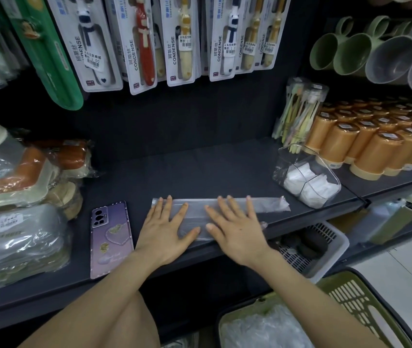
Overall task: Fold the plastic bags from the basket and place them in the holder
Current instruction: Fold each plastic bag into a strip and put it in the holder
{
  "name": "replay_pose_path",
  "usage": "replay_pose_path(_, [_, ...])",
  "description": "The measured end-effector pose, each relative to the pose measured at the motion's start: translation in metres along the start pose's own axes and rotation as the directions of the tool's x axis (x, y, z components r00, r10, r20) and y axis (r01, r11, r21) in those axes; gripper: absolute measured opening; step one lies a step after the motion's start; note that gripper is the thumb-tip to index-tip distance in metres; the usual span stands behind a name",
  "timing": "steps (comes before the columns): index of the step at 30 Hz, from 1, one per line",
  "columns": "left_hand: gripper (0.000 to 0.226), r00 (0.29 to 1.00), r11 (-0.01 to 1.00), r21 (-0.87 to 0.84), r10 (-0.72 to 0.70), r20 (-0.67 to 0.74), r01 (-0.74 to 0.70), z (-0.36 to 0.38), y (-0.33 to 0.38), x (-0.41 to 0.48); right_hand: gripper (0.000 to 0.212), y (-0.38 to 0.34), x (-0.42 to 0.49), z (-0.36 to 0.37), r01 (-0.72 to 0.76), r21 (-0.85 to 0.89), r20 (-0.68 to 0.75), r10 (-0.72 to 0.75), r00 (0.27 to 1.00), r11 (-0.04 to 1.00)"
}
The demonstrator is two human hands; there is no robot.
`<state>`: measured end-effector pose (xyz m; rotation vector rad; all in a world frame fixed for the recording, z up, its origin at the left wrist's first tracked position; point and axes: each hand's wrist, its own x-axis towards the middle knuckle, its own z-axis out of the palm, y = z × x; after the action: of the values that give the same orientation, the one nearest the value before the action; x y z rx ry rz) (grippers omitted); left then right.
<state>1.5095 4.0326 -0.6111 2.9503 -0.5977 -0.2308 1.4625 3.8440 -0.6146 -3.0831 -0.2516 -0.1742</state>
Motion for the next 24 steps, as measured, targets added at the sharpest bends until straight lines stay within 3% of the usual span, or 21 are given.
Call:
replay_pose_path(2, [0.108,1.0,1.0,-0.008,-0.003,-0.007,0.003,0.0,0.0,0.0,0.084,-0.002,-0.001,0.005,0.001,0.062,0.035,-0.003,0.999,0.998])
replay_pose_path(6, [0.109,1.0,1.0,0.013,0.005,-0.008,-0.005,0.0,-0.001,-0.001,0.102,0.039,-0.02,0.009,-0.099,0.089,-0.042,0.103,0.994,0.991])
replay_pose_path(8, [0.111,1.0,1.0,0.019,0.01,-0.002,-0.01,0.0,-0.001,-0.001,0.087,0.051,-0.032,0.004,-0.046,0.121,-0.11,0.06,0.992,0.992])
replay_pose_path(13, [0.08,1.0,0.999,0.037,0.002,0.02,-0.003,-0.003,-0.001,-0.001,0.031,0.058,-0.043,0.003,0.222,0.195,-0.392,-0.132,0.911,0.955])
replay_pose_path(17, [0.082,0.999,1.0,-0.015,-0.005,0.037,0.006,-0.005,-0.002,0.0,0.022,0.061,-0.043,0.004,0.221,0.276,-0.431,-0.084,0.898,0.936])
replay_pose_path(20, [0.096,1.0,0.98,-0.2,0.013,0.01,-0.01,-0.01,-0.003,-0.003,0.022,0.06,-0.045,0.001,0.178,0.361,-0.418,-0.012,0.908,0.915])
replay_pose_path(24, [0.079,0.986,0.841,-0.527,0.044,-0.163,-0.125,-0.016,-0.012,-0.012,0.02,0.063,-0.045,-0.011,0.111,0.432,-0.406,0.082,0.91,0.895])
